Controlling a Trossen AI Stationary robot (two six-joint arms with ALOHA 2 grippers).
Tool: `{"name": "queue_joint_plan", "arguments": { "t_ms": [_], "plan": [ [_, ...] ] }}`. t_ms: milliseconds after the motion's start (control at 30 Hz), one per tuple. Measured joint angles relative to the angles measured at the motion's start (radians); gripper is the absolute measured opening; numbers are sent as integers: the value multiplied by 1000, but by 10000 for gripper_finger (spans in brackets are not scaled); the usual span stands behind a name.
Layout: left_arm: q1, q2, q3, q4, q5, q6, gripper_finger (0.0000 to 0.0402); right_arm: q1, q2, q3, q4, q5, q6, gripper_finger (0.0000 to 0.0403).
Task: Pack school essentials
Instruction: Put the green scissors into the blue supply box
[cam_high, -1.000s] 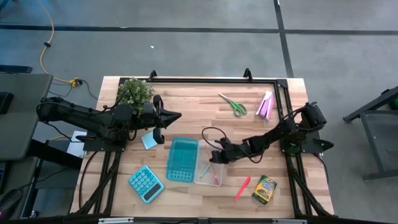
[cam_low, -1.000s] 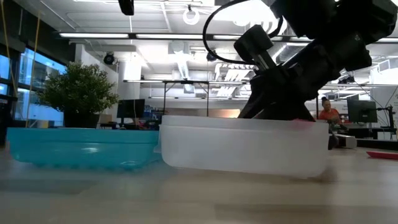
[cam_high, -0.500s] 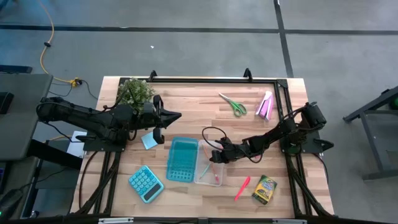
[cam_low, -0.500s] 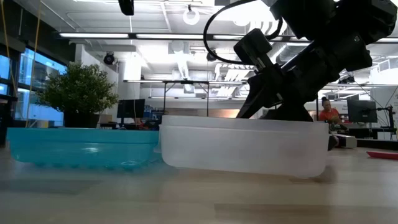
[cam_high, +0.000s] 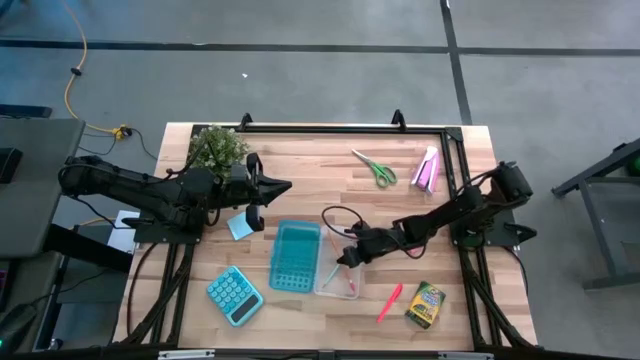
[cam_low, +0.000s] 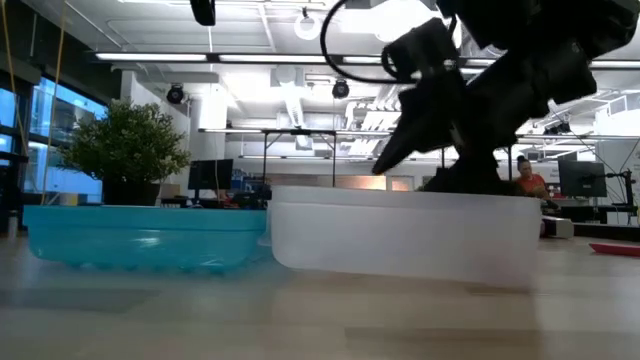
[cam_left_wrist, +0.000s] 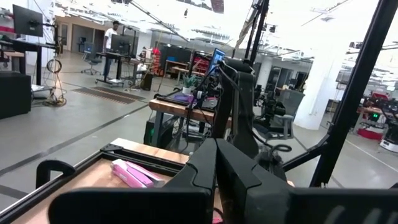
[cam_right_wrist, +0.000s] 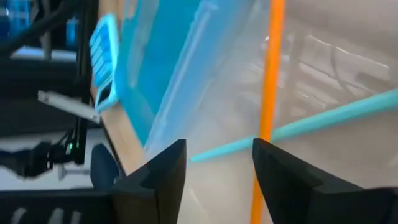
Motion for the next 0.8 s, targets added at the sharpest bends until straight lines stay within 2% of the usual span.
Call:
{"name": "queue_joint_plan", "arguments": {
  "t_ms": [200, 367, 500, 633, 800],
  "plan": [
    [0, 0, 0, 0, 0, 0, 0, -30, -136, 0, -96, -38, -189, 201],
    [0, 0, 0, 0, 0, -12, 0, -70, -346, 0, -304, -36, -463, 200],
    [0, 0, 0, -2, 0, -45, 0, -115, -565, 0, -450, 68, -654, 199],
    [0, 0, 0, -2, 0, -53, 0, -152, -746, 0, -437, 180, -838, 199],
    [0, -4, 0, 31, 21, -96, 0, -180, -885, 0, -402, 275, -1081, 199]
  ]
}}
